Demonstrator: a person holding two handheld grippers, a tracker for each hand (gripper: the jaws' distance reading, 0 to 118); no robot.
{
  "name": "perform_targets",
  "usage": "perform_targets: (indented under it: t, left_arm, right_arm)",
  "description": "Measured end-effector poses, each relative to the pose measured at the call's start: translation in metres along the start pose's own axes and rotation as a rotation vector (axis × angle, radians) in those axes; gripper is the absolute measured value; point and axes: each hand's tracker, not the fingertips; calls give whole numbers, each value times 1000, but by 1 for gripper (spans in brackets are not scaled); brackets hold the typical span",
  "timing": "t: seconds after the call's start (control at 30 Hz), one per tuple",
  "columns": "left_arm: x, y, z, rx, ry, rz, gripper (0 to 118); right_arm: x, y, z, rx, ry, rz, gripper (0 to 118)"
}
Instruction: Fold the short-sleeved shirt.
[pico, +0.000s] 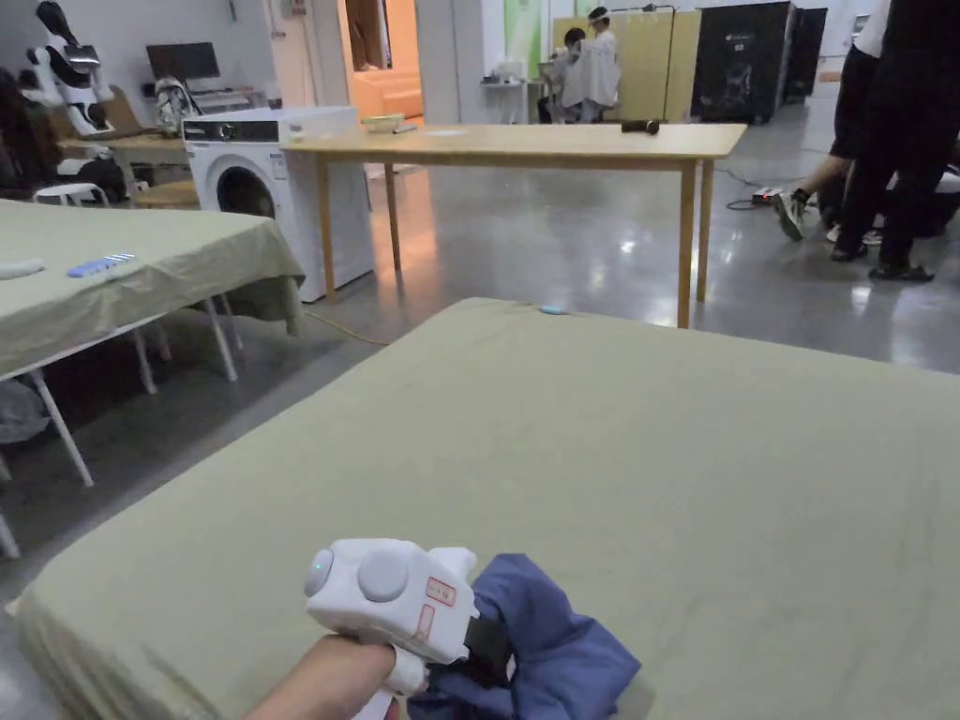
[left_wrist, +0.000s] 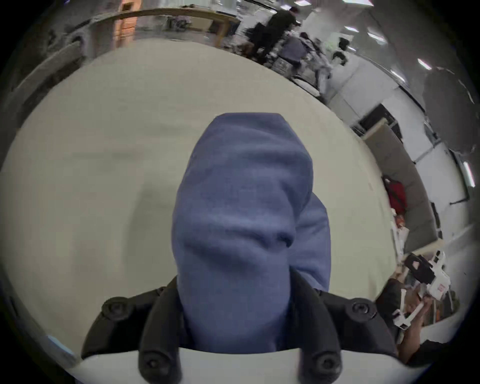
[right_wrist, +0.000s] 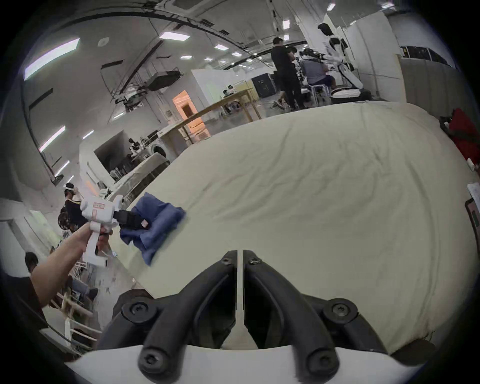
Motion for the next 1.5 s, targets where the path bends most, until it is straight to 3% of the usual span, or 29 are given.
perform_targets:
  t: [0.13, 0.27, 0.3, 0.37, 0.4, 0.6, 0.67, 0.77, 0.83, 0.87, 0.93, 0.97, 1.1, 1.23, 1.37, 1.5]
  left_arm:
    - [-77, 22, 26, 27, 154, 64, 29]
    - [-118, 21, 25, 21, 32, 163, 29]
    - [-117, 18, 24, 34, 16, 161, 34]
    - [-114, 15, 26, 56, 65, 149, 85]
    - [-114, 14, 28, 68, 111, 131, 101]
    - [-118, 11, 83, 121, 400, 1, 104]
    - [-99, 5, 108, 204, 428, -44, 104]
    - [-28, -12, 139, 362, 415, -169, 100]
    - [34, -27, 153, 524, 423, -277, 85]
    - [67, -36, 156, 597, 410, -329, 71]
    - [130, -52, 159, 751, 433, -399, 30]
    - [158, -56, 160, 820, 415, -413, 19]
    - [256, -64, 158, 948, 201, -414, 14]
    - [334, -56, 142, 1026, 138, -438, 14]
    - [382, -61, 128, 1021, 160, -480, 14]
    - [398, -68, 126, 973, 29, -393, 14]
  right_arm:
    - [-8, -3, -9, -16, -23, -1, 5]
    - [-3, -4, -13, -18, -29, -9, 5]
    - [-4, -4, -14, -20, -34, -6, 5]
    - [-2, -4, -15, -23, -42, -4, 5]
    - [-2, -3, -15, -22, -42, -5, 5]
    - [-7, 4, -5, 8, -25, 11, 5]
    - [-8, 3, 2, 29, -18, 12, 5]
    - [-6, -1, 11, 103, -26, 9, 5]
    - [-6, 4, 23, 177, -53, 24, 5]
    - [-8, 9, 31, 223, -93, 42, 5]
    - [-13, 28, 52, 330, -162, 101, 5]
    - [-14, 39, 61, 383, -172, 121, 5]
    - [-15, 91, 90, 537, -239, 223, 5]
    - [-20, 138, 106, 649, -305, 302, 6]
    - [-20, 159, 113, 652, -465, 423, 7]
    - [-12, 161, 123, 687, -426, 338, 7]
